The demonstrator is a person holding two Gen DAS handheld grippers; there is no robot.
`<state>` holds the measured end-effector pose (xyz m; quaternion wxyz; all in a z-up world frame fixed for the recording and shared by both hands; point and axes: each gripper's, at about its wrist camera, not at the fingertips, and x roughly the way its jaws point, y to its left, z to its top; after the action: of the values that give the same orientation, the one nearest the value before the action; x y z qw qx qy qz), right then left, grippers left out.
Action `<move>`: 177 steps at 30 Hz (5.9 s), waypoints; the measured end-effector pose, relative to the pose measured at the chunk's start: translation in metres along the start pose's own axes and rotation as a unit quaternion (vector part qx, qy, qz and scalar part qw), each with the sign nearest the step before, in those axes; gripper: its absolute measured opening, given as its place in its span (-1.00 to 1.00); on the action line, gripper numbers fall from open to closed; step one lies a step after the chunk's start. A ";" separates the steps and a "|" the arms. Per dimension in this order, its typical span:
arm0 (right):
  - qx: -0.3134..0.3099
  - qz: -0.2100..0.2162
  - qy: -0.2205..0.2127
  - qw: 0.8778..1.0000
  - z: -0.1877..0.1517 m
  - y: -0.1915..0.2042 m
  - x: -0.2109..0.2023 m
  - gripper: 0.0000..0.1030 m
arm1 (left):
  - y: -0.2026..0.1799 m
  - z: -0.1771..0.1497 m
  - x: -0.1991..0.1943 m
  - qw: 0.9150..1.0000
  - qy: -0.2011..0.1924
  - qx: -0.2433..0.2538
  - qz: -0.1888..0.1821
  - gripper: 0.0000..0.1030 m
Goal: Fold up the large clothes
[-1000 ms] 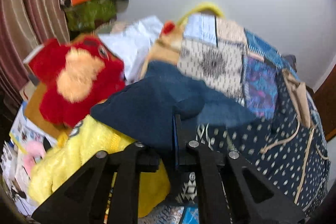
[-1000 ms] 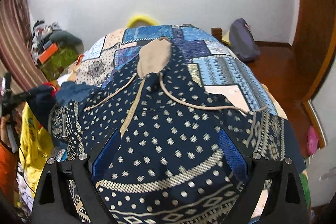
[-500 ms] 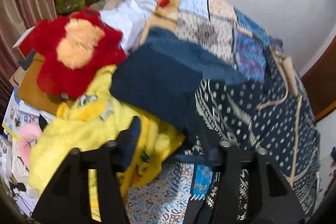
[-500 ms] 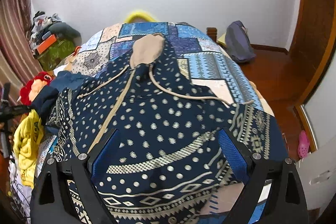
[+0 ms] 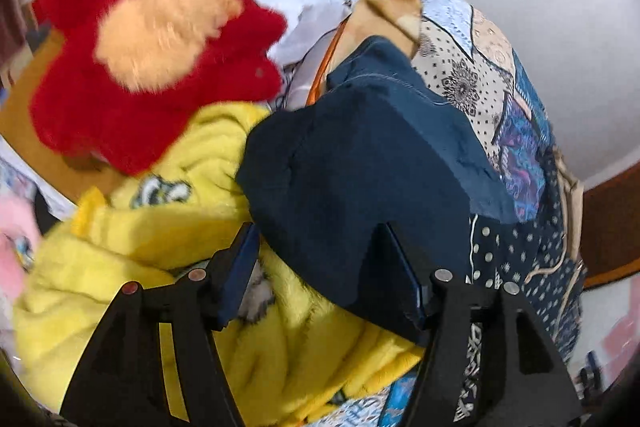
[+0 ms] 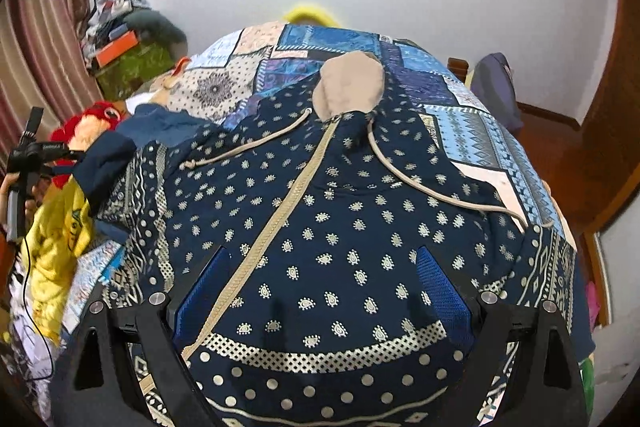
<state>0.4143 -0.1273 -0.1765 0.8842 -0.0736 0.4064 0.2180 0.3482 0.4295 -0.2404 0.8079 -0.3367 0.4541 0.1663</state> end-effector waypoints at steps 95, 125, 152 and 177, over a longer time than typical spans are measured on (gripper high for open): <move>0.044 -0.018 -0.021 0.999 0.029 -0.048 -0.028 -0.84 | -0.274 -0.178 -0.011 0.924 -0.032 0.381 -0.006 0.36; 0.000 -0.194 0.094 0.977 -0.077 -0.138 -0.005 0.79 | -0.270 -0.210 0.057 0.919 0.011 0.394 0.026 0.69; 0.399 0.033 0.090 0.912 -0.150 -0.303 -0.047 0.74 | -0.415 -0.277 0.041 0.885 0.027 0.463 -0.052 0.68; 0.293 -0.062 -0.102 0.949 -0.042 -0.251 -0.111 -0.86 | -0.391 -0.256 -0.009 0.901 -0.027 0.427 -0.070 0.68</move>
<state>0.4339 -0.4008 -0.1329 0.9155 0.1865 0.3543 0.0400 0.4089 -0.0291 -0.1719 0.8956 0.0143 0.4352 -0.0914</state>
